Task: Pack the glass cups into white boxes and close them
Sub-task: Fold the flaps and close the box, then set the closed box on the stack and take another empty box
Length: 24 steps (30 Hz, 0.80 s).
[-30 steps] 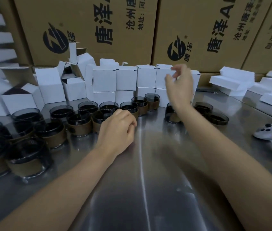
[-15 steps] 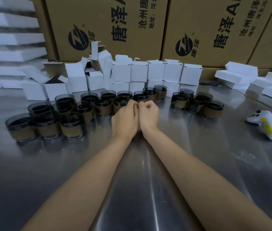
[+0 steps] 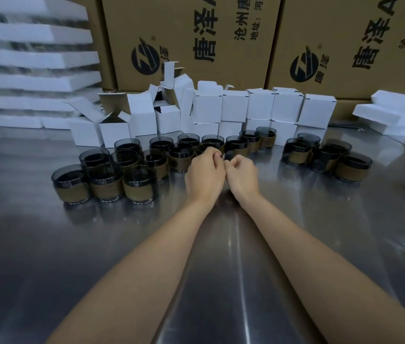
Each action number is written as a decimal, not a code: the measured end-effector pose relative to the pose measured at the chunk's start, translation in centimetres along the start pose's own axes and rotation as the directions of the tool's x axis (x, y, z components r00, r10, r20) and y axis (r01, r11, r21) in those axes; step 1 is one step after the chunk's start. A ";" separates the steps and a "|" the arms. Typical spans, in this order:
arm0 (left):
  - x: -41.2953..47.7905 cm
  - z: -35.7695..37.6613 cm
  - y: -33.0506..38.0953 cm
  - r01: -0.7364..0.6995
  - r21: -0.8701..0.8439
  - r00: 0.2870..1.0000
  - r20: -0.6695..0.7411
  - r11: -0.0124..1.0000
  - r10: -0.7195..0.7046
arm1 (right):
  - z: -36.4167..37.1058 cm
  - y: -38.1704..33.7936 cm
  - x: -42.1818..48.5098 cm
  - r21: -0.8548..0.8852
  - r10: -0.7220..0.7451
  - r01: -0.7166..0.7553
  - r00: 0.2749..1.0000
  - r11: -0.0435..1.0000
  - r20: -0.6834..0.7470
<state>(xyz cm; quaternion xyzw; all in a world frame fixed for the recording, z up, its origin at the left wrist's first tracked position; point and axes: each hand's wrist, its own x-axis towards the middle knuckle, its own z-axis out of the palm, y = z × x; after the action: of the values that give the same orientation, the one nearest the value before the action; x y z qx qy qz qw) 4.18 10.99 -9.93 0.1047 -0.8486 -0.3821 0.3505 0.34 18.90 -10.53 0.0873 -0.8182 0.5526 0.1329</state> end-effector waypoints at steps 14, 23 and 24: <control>13.1 -8.1 -4.0 0.189 0.596 0.976 -0.030 0.781 -0.214 | 1.1 0.6 0.7 -0.060 0.040 -0.041 0.999 0.997 -0.024; 17.3 -8.0 -8.9 0.318 0.664 0.915 -0.028 0.677 -0.402 | 1.5 1.3 1.2 -0.101 0.043 -0.044 0.999 0.994 -0.014; 17.6 -7.8 -9.0 0.333 0.659 0.912 -0.043 0.674 -0.408 | 1.5 1.4 1.2 -0.104 0.044 -0.045 0.999 0.994 -0.010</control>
<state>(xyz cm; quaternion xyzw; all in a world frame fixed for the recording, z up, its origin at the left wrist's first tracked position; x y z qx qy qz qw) -4.26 -7.49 -3.76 0.3694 -0.9061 -0.1295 0.1603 -1.41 18.01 -11.94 0.0599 -0.8470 0.5125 0.1280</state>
